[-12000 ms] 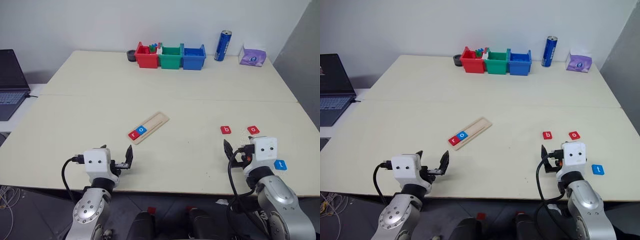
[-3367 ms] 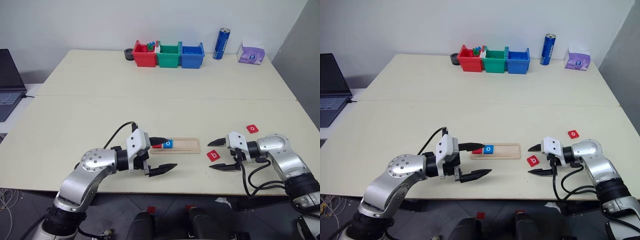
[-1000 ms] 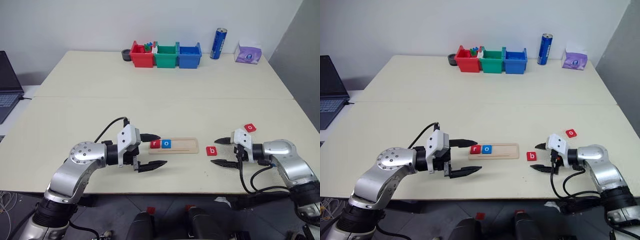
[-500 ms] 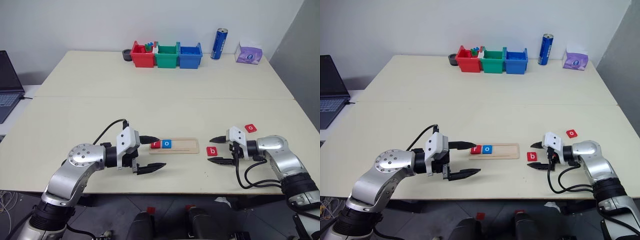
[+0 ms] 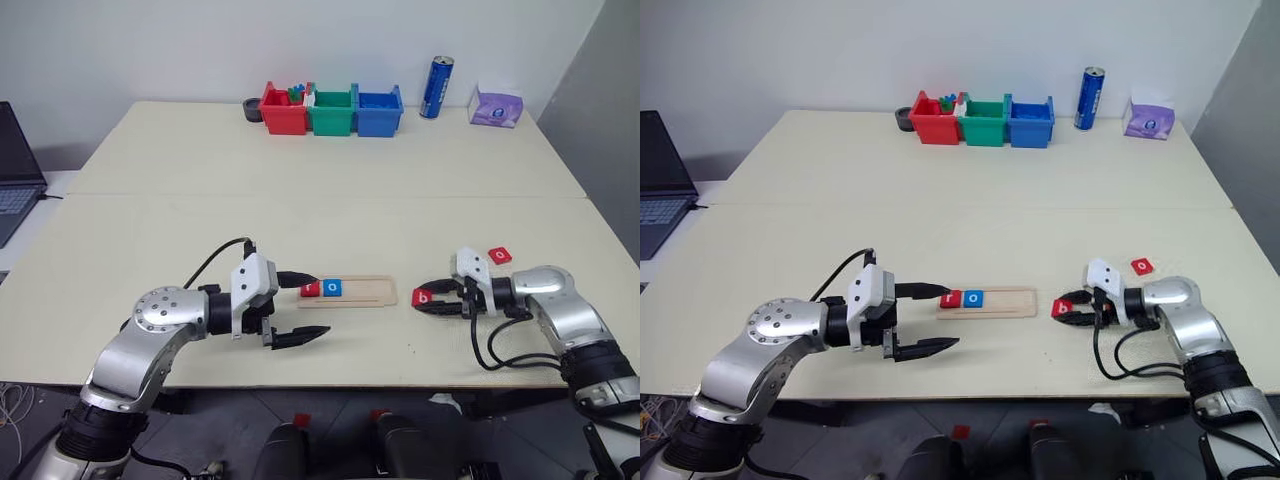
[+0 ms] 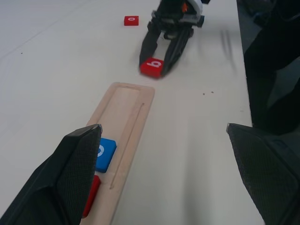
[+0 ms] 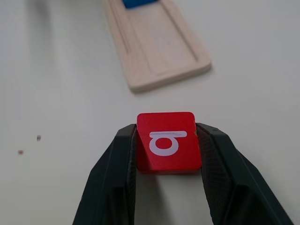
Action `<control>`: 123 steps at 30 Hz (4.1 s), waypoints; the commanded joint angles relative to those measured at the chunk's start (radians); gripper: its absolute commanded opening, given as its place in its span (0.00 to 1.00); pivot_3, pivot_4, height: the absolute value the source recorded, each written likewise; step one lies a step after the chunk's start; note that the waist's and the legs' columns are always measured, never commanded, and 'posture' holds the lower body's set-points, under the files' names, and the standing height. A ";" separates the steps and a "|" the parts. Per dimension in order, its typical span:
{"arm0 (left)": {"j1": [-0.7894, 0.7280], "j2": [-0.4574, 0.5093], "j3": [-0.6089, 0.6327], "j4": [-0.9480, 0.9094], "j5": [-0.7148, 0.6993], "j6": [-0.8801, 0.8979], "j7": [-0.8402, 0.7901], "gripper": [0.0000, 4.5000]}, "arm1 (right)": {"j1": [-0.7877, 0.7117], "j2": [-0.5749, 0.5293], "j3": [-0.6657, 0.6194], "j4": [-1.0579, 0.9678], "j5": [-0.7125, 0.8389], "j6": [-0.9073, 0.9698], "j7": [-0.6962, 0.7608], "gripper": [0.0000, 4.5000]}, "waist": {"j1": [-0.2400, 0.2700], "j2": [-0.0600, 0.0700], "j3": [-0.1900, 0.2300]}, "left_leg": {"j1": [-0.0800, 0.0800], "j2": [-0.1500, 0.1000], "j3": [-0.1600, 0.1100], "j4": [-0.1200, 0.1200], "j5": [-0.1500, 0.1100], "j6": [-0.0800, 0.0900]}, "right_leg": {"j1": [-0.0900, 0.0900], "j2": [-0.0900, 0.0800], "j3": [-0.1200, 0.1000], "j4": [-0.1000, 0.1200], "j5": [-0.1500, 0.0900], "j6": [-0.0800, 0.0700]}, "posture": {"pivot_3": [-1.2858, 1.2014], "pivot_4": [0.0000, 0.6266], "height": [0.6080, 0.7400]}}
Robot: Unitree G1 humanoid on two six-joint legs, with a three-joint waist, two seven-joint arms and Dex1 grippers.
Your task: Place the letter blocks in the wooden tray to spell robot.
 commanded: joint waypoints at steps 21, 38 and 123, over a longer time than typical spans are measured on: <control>0.064 0.102 0.136 0.087 -0.009 -0.093 -0.065 1.00 | -0.212 0.234 0.141 0.216 -0.123 -0.156 0.023 0.33 | 0.009 0.001 0.000 | -0.002 0.000 -0.001 -0.001 0.000 0.000 | -0.002 -0.002 -0.002 0.000 0.002 -0.005 | 0.52 0.24 1.00; 0.057 0.102 0.133 0.082 -0.006 -0.090 -0.062 1.00 | -0.275 0.290 0.148 0.377 -0.188 -0.268 0.008 0.33 | 0.009 0.001 0.000 | -0.002 0.000 -0.001 -0.001 0.000 0.000 | -0.002 -0.002 -0.002 0.000 0.002 -0.005 | 0.52 0.24 1.00; 0.054 -0.066 -0.073 -0.153 -0.024 0.083 0.092 1.00 | 0.313 0.445 -0.244 -0.968 0.070 1.396 -1.105 0.40 | 0.010 0.002 -0.001 | -0.007 -0.001 -0.004 -0.001 0.000 0.000 | -0.003 -0.005 -0.001 -0.002 -0.002 0.001 | 0.52 0.24 1.00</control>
